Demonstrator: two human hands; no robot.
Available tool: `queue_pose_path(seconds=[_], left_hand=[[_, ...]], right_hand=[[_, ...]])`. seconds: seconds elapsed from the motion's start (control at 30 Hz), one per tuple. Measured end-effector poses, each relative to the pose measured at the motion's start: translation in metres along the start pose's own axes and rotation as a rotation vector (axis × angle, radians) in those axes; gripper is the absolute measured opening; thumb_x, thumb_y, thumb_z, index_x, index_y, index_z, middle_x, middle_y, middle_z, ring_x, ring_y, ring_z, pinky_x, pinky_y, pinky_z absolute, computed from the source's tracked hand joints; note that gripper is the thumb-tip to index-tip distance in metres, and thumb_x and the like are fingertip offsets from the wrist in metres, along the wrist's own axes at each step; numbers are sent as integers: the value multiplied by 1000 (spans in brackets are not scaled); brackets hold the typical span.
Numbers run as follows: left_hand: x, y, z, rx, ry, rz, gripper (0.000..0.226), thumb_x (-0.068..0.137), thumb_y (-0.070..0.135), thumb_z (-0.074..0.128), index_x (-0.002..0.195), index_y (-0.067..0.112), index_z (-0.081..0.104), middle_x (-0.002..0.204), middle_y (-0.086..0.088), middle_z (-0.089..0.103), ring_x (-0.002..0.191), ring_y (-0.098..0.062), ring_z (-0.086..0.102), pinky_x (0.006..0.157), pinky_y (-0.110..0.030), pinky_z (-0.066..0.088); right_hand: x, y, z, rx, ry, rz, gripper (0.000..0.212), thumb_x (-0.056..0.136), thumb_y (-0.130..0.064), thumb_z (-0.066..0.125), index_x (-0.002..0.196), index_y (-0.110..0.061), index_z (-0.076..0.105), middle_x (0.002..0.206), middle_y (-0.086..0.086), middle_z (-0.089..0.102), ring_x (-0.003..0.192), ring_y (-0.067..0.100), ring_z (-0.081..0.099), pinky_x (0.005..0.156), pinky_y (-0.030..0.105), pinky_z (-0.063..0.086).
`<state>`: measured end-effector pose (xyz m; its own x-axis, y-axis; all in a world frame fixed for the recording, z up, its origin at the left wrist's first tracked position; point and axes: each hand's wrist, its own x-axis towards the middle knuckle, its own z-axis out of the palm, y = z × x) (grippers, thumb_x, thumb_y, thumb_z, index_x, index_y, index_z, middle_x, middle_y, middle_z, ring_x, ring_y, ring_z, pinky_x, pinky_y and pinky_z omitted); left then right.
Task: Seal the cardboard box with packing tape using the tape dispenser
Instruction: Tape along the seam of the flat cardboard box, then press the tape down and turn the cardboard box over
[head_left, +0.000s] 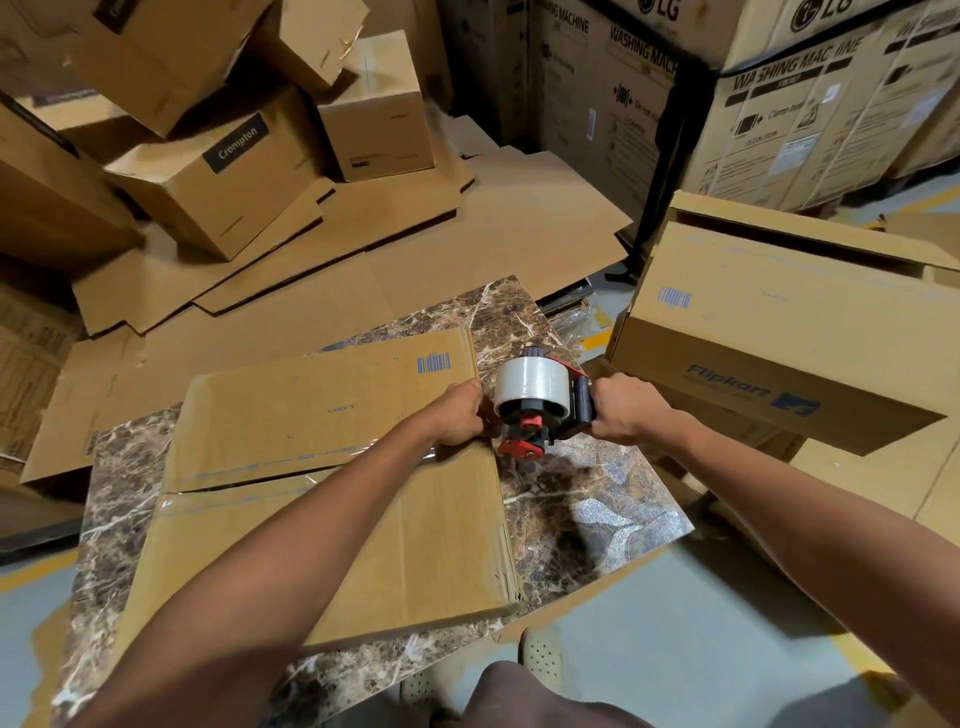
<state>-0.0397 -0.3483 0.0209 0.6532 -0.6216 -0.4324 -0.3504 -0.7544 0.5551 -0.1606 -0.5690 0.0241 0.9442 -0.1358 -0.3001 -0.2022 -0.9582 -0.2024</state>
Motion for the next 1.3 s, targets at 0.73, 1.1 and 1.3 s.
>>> queue_pose_path(seconds=[0.73, 1.1, 1.3], left_hand=[[-2, -3, -2, -73, -82, 129, 5, 80, 8, 76, 78, 12, 76, 73, 6, 69, 72, -6, 61, 73, -24, 46], [15, 10, -10, 281, -168, 125, 16, 86, 22, 69, 71, 27, 71, 71, 14, 64, 82, -16, 62, 76, -28, 48], [18, 15, -12, 601, -145, 232, 13, 89, 34, 66, 92, 25, 75, 86, 9, 65, 88, -14, 58, 70, -31, 47]], right_hand=[[-12, 25, 40, 312, 25, 276, 28, 77, -29, 65, 65, -13, 46, 63, 5, 58, 53, 21, 53, 48, 29, 43], [13, -26, 100, 1447, -105, 594, 11, 84, 1, 59, 75, -3, 53, 52, 13, 51, 38, 22, 48, 39, 24, 36], [13, -37, 127, 1705, -246, 671, 11, 90, 1, 53, 80, -3, 51, 58, 13, 51, 41, 23, 51, 37, 23, 42]])
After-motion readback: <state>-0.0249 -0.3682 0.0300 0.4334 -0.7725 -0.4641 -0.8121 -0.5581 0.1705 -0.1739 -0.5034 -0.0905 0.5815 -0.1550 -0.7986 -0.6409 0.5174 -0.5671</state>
